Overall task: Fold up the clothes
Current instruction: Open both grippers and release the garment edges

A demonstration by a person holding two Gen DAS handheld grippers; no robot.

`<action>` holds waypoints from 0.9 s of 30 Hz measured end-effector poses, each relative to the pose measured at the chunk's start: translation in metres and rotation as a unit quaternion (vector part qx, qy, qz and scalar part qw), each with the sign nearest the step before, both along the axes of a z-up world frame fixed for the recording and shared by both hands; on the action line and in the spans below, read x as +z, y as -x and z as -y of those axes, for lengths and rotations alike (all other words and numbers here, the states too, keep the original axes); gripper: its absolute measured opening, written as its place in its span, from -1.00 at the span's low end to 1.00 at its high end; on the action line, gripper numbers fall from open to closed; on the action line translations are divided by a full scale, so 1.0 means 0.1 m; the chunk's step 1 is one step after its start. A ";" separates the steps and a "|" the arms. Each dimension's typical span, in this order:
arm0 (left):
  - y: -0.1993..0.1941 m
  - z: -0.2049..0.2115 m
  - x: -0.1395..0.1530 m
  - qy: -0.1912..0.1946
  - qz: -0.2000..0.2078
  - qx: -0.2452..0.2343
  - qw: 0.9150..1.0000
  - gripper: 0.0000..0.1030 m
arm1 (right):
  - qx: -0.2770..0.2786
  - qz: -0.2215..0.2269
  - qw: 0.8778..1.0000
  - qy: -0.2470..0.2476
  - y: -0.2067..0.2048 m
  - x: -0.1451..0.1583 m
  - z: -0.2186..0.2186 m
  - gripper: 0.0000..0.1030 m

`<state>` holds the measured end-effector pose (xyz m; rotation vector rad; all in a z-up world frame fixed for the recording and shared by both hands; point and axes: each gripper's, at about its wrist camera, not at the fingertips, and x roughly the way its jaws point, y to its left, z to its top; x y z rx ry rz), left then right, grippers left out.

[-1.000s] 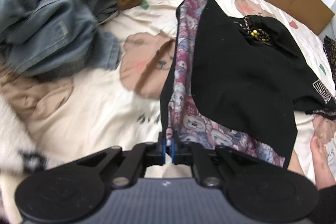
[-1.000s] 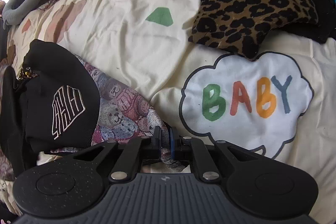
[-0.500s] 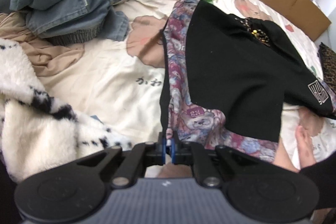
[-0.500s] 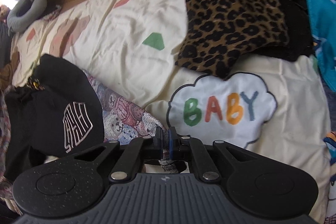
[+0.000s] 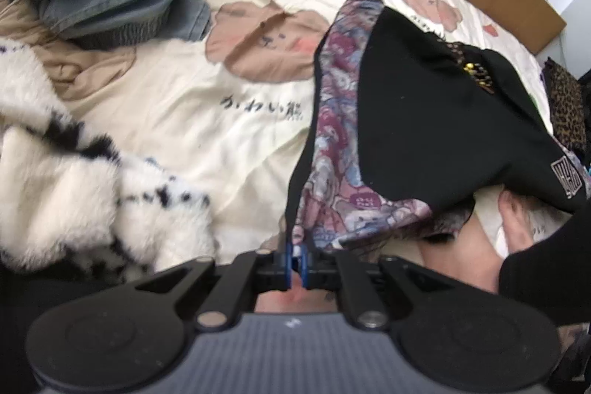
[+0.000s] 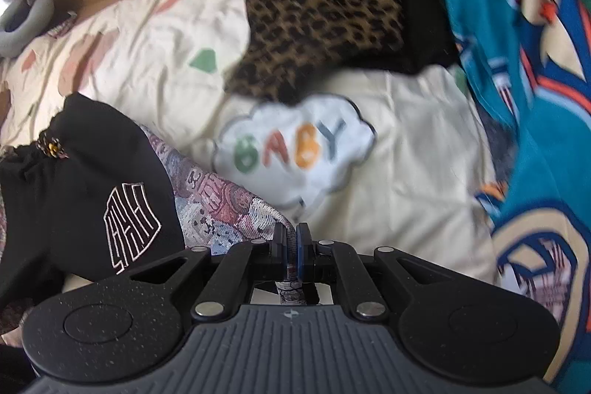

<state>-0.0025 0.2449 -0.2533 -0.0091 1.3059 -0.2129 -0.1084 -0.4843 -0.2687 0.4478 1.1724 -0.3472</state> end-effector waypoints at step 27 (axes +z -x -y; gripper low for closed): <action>-0.99 0.30 0.15 -0.012 0.044 0.004 0.999 -0.34 | 0.016 0.047 0.998 -0.031 -0.66 -0.19 -0.12 -0.41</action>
